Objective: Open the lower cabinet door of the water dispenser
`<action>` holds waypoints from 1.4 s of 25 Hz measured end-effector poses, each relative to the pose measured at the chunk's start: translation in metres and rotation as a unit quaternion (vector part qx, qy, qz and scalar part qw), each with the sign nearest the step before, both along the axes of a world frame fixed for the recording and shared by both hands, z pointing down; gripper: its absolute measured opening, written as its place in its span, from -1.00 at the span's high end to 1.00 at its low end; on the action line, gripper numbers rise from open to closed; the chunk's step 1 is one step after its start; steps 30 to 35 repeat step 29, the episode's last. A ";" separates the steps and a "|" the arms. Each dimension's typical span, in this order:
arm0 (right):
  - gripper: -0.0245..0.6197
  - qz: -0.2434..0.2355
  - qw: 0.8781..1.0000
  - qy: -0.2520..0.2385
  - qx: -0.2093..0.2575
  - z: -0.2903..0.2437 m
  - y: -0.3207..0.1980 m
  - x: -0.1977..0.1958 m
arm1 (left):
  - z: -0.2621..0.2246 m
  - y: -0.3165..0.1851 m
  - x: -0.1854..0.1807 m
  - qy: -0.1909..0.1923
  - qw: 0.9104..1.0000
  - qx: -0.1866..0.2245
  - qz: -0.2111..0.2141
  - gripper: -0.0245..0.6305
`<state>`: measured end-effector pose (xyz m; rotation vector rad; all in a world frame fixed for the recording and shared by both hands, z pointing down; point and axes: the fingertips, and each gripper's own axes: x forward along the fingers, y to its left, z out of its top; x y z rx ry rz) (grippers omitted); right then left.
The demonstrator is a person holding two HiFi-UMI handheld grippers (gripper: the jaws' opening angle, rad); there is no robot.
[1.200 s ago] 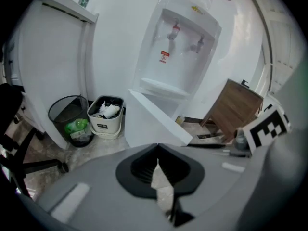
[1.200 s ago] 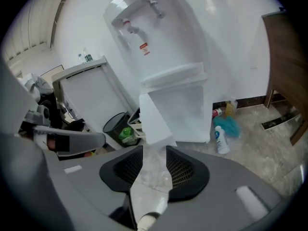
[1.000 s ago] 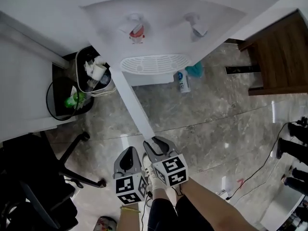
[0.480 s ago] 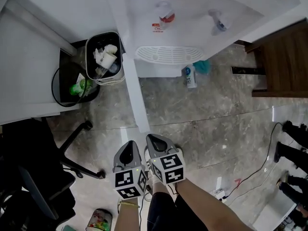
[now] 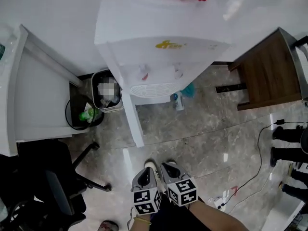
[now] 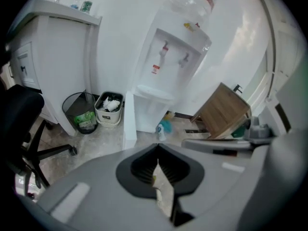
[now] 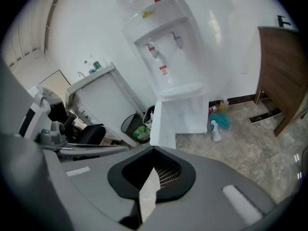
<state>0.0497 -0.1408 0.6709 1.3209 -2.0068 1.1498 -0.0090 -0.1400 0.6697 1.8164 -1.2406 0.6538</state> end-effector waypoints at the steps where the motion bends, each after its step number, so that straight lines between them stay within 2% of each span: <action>1: 0.93 -0.007 1.000 -0.001 -0.001 -0.018 0.005 0.003 | -0.017 0.003 0.005 0.001 1.000 0.000 0.004 0.91; 7: 0.93 -0.010 1.000 -0.004 -0.005 -0.116 0.023 0.023 | -0.107 0.012 0.014 -0.010 0.999 0.008 0.034 0.91; 10: 0.93 -0.021 1.000 0.005 0.009 -0.161 0.026 0.029 | -0.147 0.015 0.018 -0.014 0.999 0.009 0.051 0.91; 15: 0.93 -0.009 1.000 -0.017 0.007 -0.218 0.028 0.042 | -0.204 0.020 0.020 -0.014 0.999 0.003 0.031 0.91; 18: 0.93 -0.007 1.000 -0.014 0.019 -0.242 0.024 0.046 | -0.229 0.020 0.016 -0.016 0.999 0.004 0.031 0.91; 29: 0.93 -0.033 0.998 0.004 0.056 -0.285 0.017 0.047 | -0.274 0.016 0.023 -0.032 0.998 0.040 0.035 0.91; 35: 0.93 -0.033 0.998 0.004 0.056 -0.285 0.017 0.047 | -0.274 0.016 0.023 -0.032 0.998 0.040 0.035 0.91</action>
